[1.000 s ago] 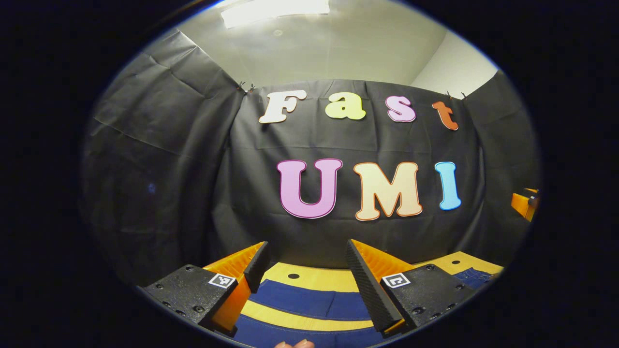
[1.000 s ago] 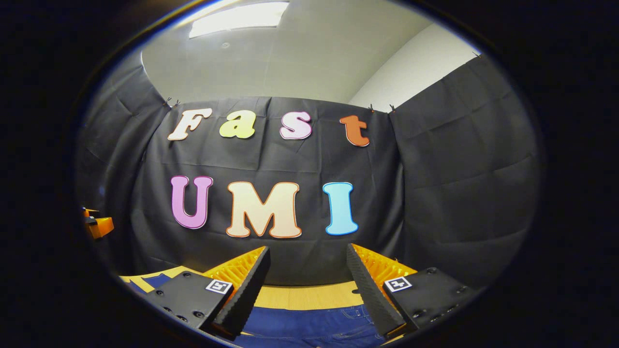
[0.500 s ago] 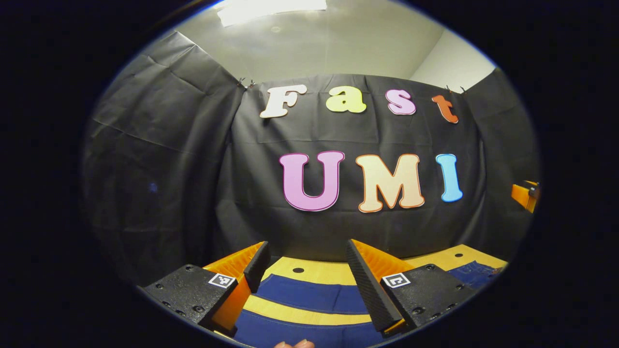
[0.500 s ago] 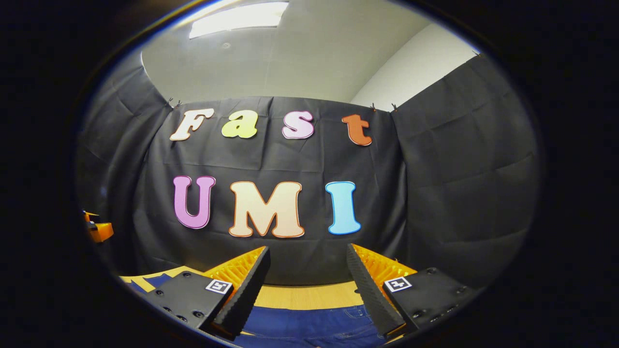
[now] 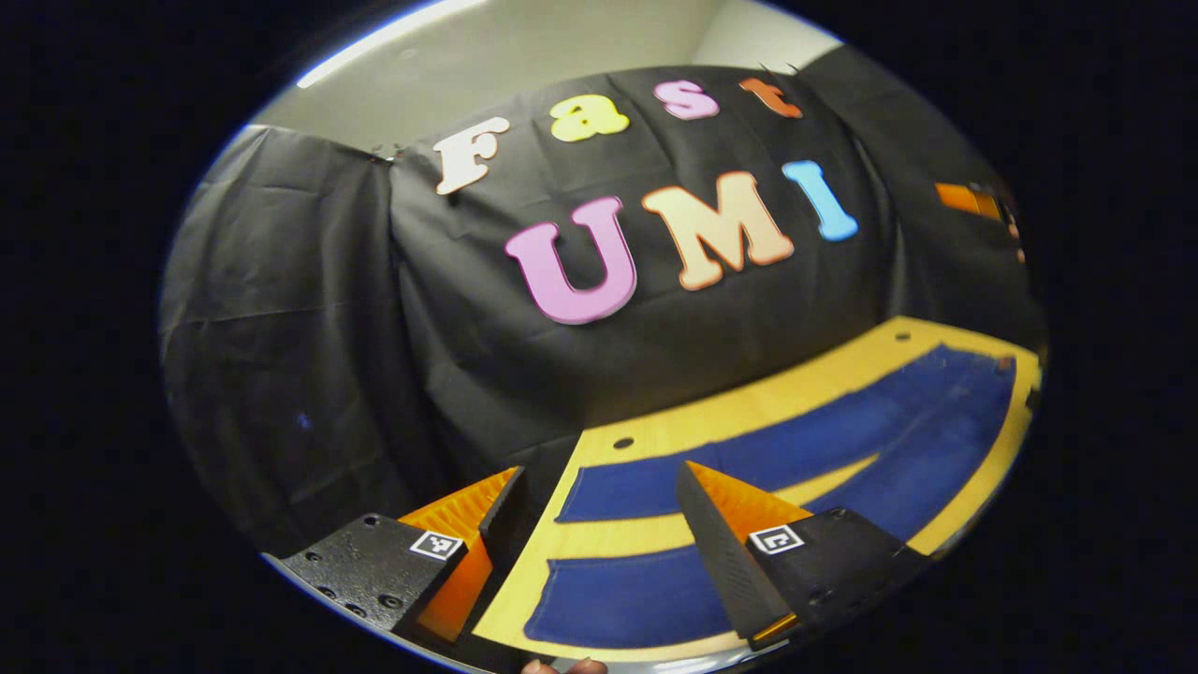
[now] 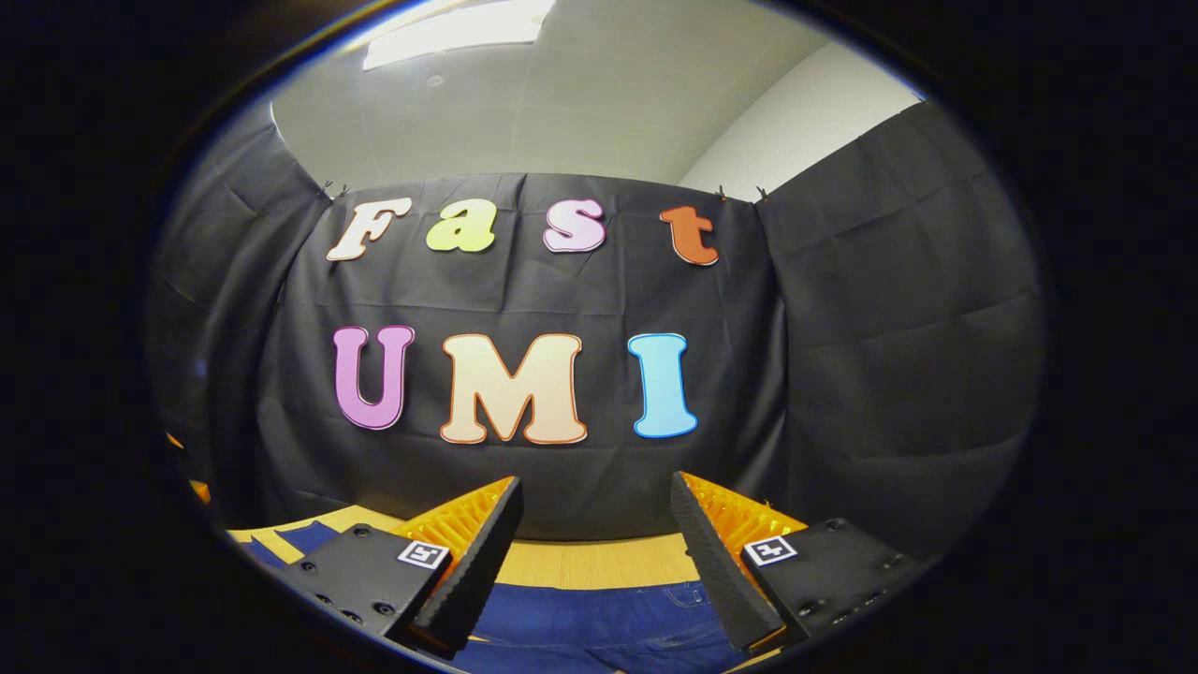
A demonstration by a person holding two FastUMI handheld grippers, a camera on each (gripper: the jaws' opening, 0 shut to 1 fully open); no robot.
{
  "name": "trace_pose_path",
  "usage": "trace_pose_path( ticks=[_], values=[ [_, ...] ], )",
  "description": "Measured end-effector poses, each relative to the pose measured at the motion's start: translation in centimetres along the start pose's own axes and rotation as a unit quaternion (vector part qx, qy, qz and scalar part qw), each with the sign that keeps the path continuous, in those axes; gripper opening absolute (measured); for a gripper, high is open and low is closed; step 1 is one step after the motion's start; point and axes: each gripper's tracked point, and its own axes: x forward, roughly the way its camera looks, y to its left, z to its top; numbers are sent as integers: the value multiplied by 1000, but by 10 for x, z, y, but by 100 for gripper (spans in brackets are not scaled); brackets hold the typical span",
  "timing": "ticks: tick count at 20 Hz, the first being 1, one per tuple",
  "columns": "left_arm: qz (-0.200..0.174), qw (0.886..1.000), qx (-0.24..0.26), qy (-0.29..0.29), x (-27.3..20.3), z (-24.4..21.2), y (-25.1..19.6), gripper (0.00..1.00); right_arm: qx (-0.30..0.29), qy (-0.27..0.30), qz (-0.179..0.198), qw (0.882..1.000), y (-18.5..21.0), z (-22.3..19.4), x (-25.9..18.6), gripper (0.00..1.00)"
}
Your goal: Grasp the waist and the cuffs of the jeans and fold them to make the two legs overlap; first hold the waist and fold one-third of the jeans toward the cuffs, then hold the cuffs and fold the remaining one-third in the same direction to finish folding.
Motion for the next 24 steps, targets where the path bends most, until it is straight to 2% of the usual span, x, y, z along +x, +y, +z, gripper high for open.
trace_pose_path(
  ticks=[1,5,9,11,14,16,21,23,24],
  values=[
    [-12,1000,22,17,0,-13,-2,95,-2,0,0,1000,0,-1,0,98],
    [-66,988,115,81,-14,-72,-12,96,-11,7,3,1000,2,-9,-2,98],
    [-96,972,176,124,-17,-119,-12,95,-20,18,2,1000,5,-18,-8,98],
    [-109,955,233,147,-12,-143,-9,95,-25,22,-1,999,5,-23,-13,98],
    [-138,916,343,158,-13,-172,-4,96,-33,27,-10,999,4,-30,-19,98],
    [-161,892,390,163,-10,-190,-5,95,-36,33,-18,999,1,-35,-23,98],
    [-223,857,426,184,-11,-225,-22,95,-42,45,-45,997,-6,-45,-33,98],
    [-237,845,443,184,-7,-232,-24,95,-45,49,-55,996,-9,-48,-36,98],
    [-240,842,450,176,-1,-231,-24,100,-47,50,-59,996,-9,-49,-39,98]
  ],
)
